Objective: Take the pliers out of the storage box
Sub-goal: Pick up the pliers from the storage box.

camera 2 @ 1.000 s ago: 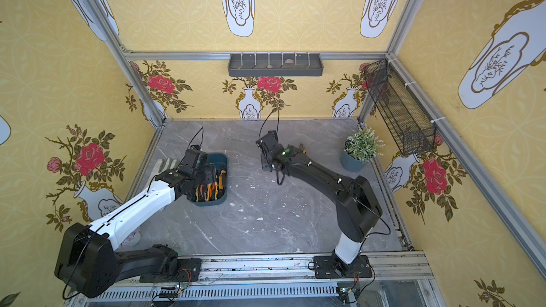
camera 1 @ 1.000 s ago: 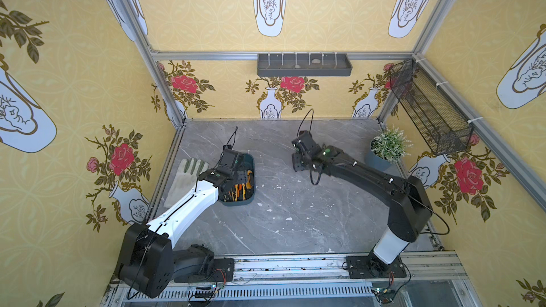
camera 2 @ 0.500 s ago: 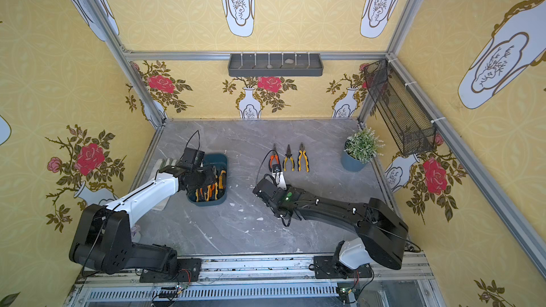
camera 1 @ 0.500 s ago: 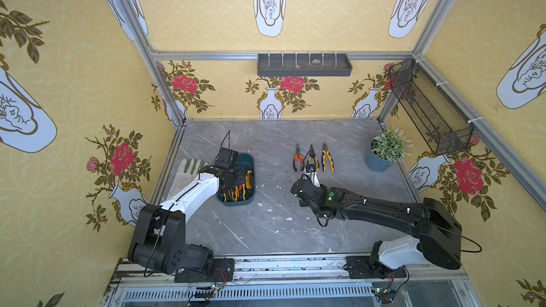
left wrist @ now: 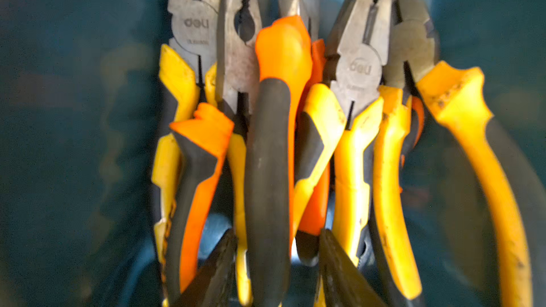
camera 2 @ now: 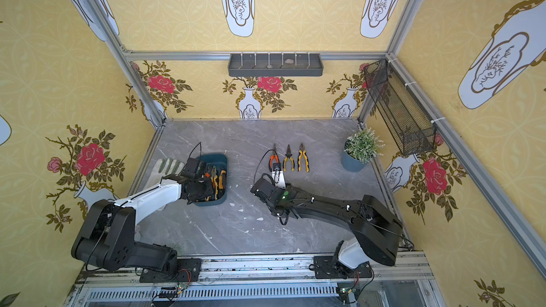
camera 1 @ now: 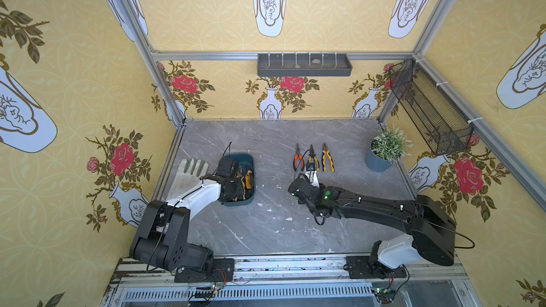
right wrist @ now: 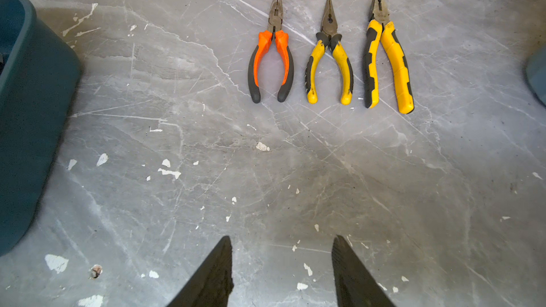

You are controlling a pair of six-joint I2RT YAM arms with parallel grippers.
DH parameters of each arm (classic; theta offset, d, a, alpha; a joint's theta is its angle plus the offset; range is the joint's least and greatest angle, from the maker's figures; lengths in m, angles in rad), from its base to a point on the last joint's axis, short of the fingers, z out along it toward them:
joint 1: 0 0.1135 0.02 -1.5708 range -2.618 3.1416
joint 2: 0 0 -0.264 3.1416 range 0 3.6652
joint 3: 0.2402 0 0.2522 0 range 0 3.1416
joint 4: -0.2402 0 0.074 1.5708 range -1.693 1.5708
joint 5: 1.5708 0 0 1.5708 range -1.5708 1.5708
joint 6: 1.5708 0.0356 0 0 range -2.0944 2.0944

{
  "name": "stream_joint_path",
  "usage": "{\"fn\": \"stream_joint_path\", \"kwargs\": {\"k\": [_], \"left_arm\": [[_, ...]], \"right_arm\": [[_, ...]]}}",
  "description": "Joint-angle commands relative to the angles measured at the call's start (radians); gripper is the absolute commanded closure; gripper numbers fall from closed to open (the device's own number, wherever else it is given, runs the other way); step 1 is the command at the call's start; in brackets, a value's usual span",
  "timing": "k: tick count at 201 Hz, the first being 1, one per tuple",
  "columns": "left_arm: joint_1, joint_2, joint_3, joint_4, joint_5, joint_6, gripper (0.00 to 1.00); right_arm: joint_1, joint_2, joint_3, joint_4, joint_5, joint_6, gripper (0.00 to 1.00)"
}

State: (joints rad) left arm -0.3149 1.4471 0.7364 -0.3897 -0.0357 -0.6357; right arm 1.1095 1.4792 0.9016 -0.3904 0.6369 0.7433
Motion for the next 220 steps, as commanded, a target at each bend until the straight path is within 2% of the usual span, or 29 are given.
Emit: {"fn": "stream_joint_path", "kwargs": {"k": [1, 16, 42, 93, 170, 220], "left_arm": [[0.000, 0.009, 0.016, 0.020, -0.054, 0.017, 0.61], [0.001, 0.013, 0.040, 0.006, -0.068, 0.029, 0.73], [0.000, 0.009, 0.077, -0.024, -0.092, 0.045, 0.85], [0.000, -0.045, 0.098, -0.063, -0.101, 0.056, 1.00], [0.001, -0.175, 0.147, -0.153, -0.150, 0.094, 1.00], [0.001, -0.176, 0.212, -0.178, -0.164, 0.125, 1.00]], "right_arm": [[0.000, 0.001, 0.007, -0.001, 0.019, 0.012, 0.45], [0.000, 0.001, 0.005, 0.000, 0.019, 0.011, 0.45], [0.000, 0.006, 0.009, 0.000, 0.018, 0.009, 0.45], [0.000, 0.013, 0.014, -0.002, 0.017, 0.008, 0.46], [0.000, 0.029, 0.025, -0.008, 0.015, 0.003, 0.46], [0.000, 0.039, 0.033, -0.014, 0.013, 0.002, 0.46]]}}
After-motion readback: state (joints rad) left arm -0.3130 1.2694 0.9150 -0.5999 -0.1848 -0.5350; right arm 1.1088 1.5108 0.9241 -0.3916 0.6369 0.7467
